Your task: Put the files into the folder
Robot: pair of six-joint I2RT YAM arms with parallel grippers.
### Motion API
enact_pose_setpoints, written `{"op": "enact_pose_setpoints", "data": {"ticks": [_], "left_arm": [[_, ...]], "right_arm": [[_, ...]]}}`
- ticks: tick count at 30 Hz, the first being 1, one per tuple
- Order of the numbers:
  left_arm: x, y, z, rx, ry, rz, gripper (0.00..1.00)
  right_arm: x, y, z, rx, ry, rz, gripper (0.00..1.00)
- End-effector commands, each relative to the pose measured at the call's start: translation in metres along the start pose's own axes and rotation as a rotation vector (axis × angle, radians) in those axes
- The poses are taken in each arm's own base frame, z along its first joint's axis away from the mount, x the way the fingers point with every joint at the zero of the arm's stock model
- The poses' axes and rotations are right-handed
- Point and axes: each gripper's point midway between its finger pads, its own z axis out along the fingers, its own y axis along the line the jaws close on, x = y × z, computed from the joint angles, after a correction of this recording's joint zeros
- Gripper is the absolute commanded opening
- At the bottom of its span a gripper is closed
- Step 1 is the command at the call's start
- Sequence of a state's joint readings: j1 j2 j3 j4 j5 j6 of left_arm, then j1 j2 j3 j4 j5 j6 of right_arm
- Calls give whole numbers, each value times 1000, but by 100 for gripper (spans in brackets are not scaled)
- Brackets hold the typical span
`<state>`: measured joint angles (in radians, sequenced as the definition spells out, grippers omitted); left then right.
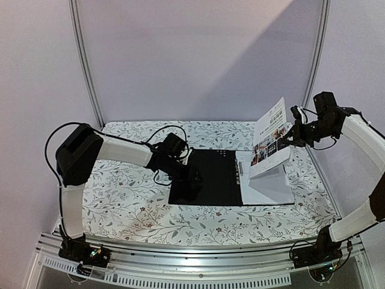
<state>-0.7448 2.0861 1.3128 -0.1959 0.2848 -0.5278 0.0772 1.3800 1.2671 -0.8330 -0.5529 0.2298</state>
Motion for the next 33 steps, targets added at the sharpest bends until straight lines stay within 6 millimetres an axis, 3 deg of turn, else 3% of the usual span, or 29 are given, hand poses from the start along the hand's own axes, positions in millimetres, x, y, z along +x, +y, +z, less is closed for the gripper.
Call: {"op": "enact_pose_setpoints", "data": {"ticks": [1, 5, 8, 15, 18, 25, 33], "left_arm": [[98, 84, -1, -202, 253, -208, 60], [117, 111, -19, -235, 245, -269, 59], [125, 121, -28, -243, 240, -286, 59], [128, 120, -26, -218, 235, -305, 59], [126, 118, -26, -212, 231, -301, 59], [125, 117, -26, -205, 229, -297, 59], [123, 115, -25, -197, 227, -291, 59]], "right_arm": [[-5, 11, -3, -51, -3, -25, 0], [-2, 12, 0, -69, 4, -30, 0], [0, 14, 3, -96, 9, -36, 0], [7, 33, 11, -220, 15, -27, 0], [18, 38, 18, -240, 45, -20, 0], [53, 18, 36, -215, 77, 49, 0], [96, -19, 59, -121, 141, 126, 0]]}}
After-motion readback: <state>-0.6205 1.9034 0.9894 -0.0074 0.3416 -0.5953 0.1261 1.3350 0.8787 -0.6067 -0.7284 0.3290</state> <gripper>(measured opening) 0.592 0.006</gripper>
